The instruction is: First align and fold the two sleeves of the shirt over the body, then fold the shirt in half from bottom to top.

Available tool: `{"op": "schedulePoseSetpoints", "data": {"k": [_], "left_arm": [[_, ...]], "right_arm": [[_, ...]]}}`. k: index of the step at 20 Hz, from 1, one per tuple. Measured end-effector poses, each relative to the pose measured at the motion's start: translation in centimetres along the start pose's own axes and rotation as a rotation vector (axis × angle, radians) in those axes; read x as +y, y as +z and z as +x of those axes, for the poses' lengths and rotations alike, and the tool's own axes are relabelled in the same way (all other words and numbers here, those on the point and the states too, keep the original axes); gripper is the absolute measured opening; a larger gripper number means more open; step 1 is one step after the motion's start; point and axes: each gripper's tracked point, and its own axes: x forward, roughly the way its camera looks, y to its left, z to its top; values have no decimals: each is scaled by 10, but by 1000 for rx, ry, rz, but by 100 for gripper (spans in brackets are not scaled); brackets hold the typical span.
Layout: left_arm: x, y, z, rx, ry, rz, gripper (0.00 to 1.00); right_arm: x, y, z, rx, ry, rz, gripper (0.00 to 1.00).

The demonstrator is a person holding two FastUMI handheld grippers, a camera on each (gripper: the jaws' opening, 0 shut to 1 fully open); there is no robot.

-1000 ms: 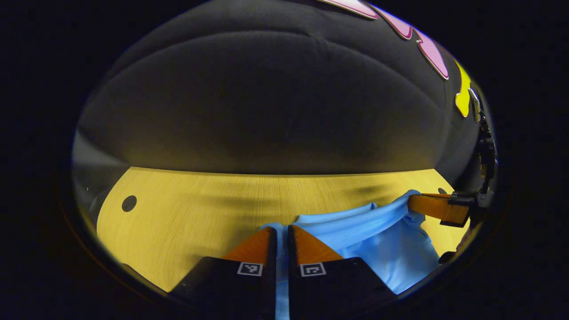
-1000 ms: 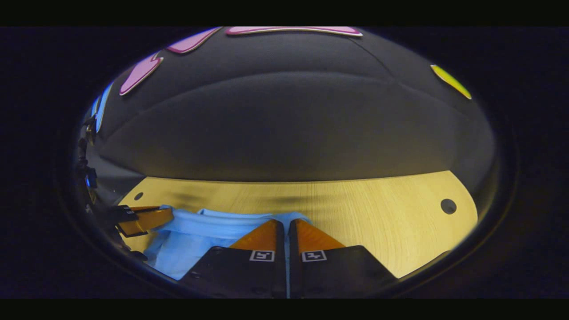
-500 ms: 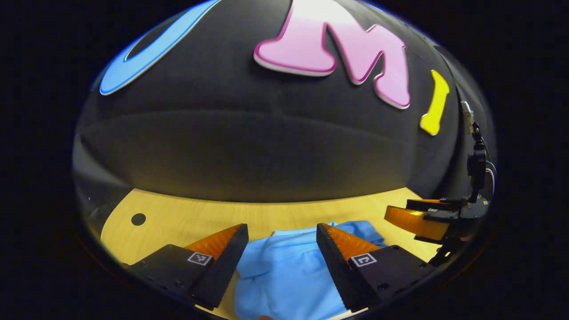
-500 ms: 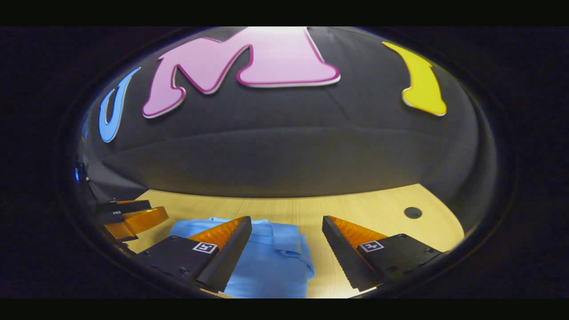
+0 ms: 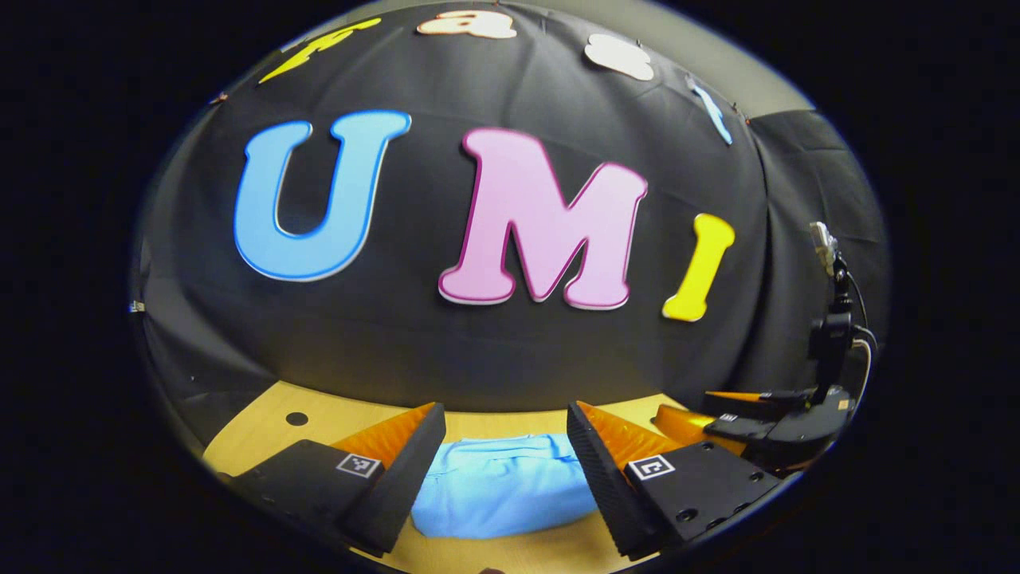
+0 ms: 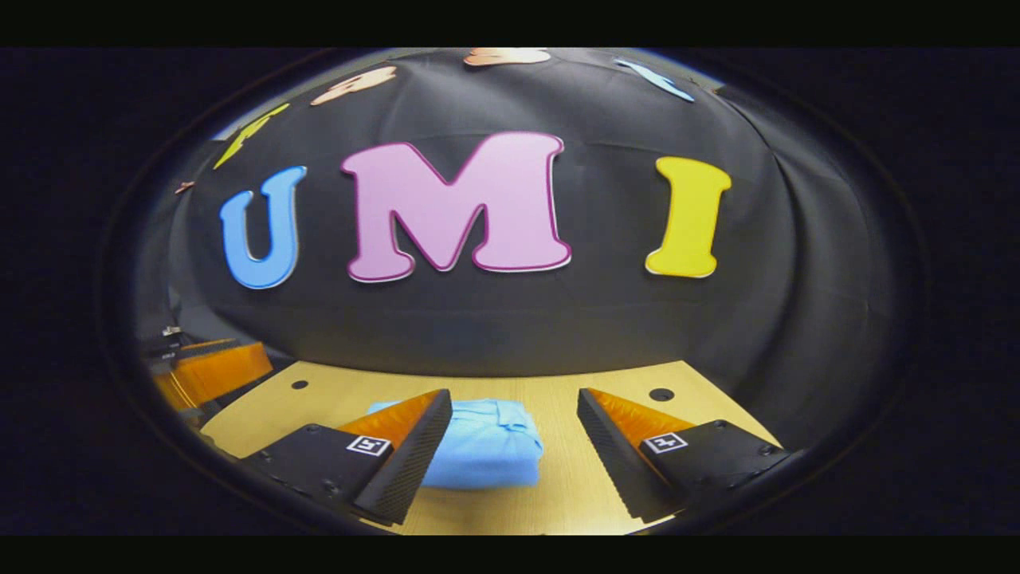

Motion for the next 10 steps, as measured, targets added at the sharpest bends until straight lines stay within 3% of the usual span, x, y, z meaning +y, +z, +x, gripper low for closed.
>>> {"op": "schedulePoseSetpoints", "data": {"k": [10], "left_arm": [[-70,33,-181,-94,-58,82,97]], "right_arm": [[23,33,-186,-73,31,14,98]]}}
